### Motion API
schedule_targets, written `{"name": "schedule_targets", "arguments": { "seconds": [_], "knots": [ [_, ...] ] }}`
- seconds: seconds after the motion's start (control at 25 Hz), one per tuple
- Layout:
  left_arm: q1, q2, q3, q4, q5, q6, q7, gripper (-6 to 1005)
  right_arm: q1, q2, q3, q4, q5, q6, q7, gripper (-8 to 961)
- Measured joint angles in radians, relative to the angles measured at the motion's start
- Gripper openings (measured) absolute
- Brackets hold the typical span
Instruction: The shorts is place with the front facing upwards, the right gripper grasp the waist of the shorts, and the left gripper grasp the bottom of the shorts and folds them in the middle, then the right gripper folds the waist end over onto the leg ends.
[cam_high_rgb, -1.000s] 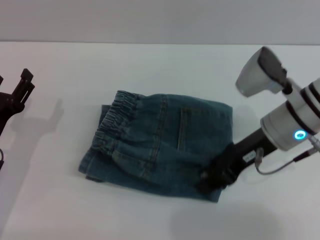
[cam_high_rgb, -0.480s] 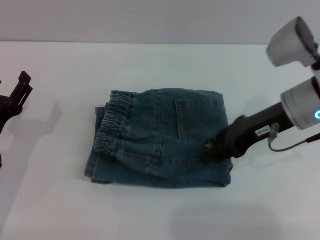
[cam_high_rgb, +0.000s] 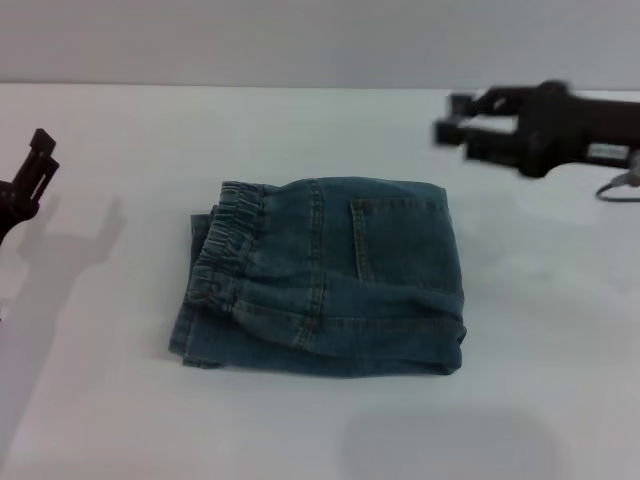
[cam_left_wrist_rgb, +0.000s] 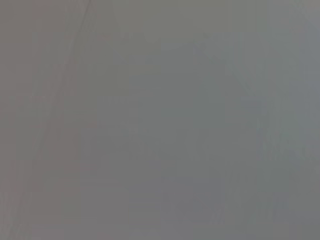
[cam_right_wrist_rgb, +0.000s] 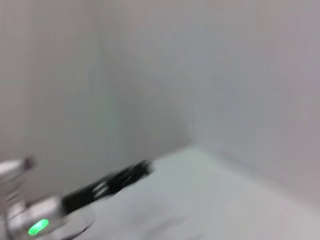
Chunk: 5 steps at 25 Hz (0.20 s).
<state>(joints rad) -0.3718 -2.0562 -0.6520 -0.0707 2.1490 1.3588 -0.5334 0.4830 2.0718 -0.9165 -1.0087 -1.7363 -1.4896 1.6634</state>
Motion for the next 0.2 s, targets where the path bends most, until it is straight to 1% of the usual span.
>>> {"name": "schedule_targets", "arguments": {
  "seconds": [0.12, 0.2],
  "knots": [
    [0.003, 0.0, -0.01, 0.001, 0.0, 0.015, 0.0, 843, -0.047, 0.001, 0.025, 0.101, 0.156, 0.098, -0.229, 408],
    [0.006, -0.001, -0.013, 0.003, 0.0, 0.027, -0.001, 843, -0.071, 0.003, 0.043, 0.205, 0.297, 0.16, -0.413, 408]
  ]
}}
